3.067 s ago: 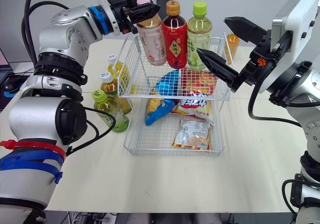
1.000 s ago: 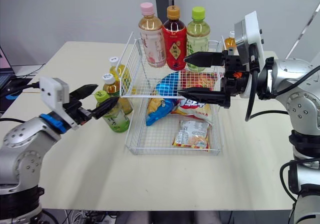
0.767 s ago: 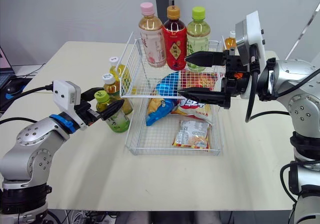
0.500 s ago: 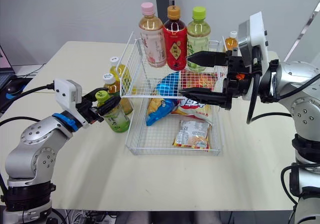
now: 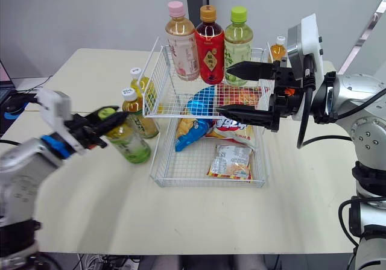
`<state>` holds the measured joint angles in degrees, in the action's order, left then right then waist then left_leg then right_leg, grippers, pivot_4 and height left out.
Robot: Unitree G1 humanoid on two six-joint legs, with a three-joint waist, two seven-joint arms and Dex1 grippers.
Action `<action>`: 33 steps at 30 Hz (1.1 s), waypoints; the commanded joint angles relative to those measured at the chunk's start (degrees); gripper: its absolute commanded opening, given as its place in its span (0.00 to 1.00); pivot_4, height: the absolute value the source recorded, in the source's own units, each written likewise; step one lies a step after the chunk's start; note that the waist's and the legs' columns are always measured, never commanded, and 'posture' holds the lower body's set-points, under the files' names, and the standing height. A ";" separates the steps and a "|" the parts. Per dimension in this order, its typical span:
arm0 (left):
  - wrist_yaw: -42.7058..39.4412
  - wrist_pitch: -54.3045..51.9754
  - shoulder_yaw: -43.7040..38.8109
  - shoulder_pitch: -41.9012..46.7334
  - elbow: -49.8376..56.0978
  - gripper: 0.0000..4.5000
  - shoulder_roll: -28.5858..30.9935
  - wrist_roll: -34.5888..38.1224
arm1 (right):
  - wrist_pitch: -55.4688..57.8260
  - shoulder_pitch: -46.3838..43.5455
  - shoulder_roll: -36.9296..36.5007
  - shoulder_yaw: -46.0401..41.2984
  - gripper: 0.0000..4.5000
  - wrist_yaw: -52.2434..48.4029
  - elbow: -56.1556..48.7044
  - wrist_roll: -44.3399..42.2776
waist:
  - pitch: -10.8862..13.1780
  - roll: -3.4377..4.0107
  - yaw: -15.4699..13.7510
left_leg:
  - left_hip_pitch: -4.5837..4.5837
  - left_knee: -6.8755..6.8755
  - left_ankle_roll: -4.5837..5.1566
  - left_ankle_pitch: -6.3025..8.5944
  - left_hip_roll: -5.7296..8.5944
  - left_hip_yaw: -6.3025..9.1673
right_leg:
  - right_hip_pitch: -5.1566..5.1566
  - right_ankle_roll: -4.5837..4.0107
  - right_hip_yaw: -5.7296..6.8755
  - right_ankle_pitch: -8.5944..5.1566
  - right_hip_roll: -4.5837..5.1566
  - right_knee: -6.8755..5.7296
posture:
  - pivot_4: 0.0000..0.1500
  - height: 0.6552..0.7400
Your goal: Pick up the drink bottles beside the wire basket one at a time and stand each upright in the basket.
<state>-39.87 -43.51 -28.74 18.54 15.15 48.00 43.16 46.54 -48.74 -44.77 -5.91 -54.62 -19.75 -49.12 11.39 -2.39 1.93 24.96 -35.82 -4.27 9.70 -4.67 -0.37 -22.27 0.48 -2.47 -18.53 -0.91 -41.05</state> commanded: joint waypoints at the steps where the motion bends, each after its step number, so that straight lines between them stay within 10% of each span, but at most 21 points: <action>1: -4.51 -3.90 -6.51 5.03 -1.40 0.30 7.96 6.46 | -0.90 -0.92 -0.39 -2.95 1.00 1.15 -0.72 -0.81 | 0.00 0.00 -0.03 | 0.00 0.00 -0.01 0.00 0.02 -0.02 | 0.01 0.00 0.00 0.00 0.02 0.02 | 1.00 1.00; 13: -16.32 -15.28 9.42 46.19 -21.05 0.30 18.14 14.48 | -0.77 0.60 -0.87 -7.34 1.00 5.97 -2.05 -1.54 | 0.06 -0.03 -0.38 | 0.15 0.04 -0.02 0.01 0.09 0.00 | -0.05 0.24 0.07 -0.13 0.04 0.17 | 1.00 1.00; 20: -19.10 -7.61 20.52 62.82 -28.82 0.30 1.71 6.32 | -0.48 4.17 -2.69 -12.05 1.00 12.69 -6.80 -1.61 | 0.09 0.04 -0.42 | 0.16 0.00 -0.02 0.01 0.12 -0.01 | -0.04 0.24 0.04 -0.13 0.03 0.10 | 1.00 1.00; 33: -20.35 15.04 32.83 61.67 -36.03 0.30 -26.42 -11.40 | 4.27 15.55 -8.42 -22.46 1.00 22.52 -17.19 -8.76 | 0.13 0.13 0.09 | 0.27 0.03 -0.01 0.02 0.16 -0.10 | -0.11 0.01 -0.10 0.00 0.01 0.17 | 1.00 1.00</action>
<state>-60.61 -31.84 5.34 78.82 -21.52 22.04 32.70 50.95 -33.01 -52.34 -25.83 -33.53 -34.79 -56.08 11.52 -2.25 2.02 25.24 -35.79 -4.27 9.72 -4.51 -0.46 -22.39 0.49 -2.55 -18.53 -0.91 -40.88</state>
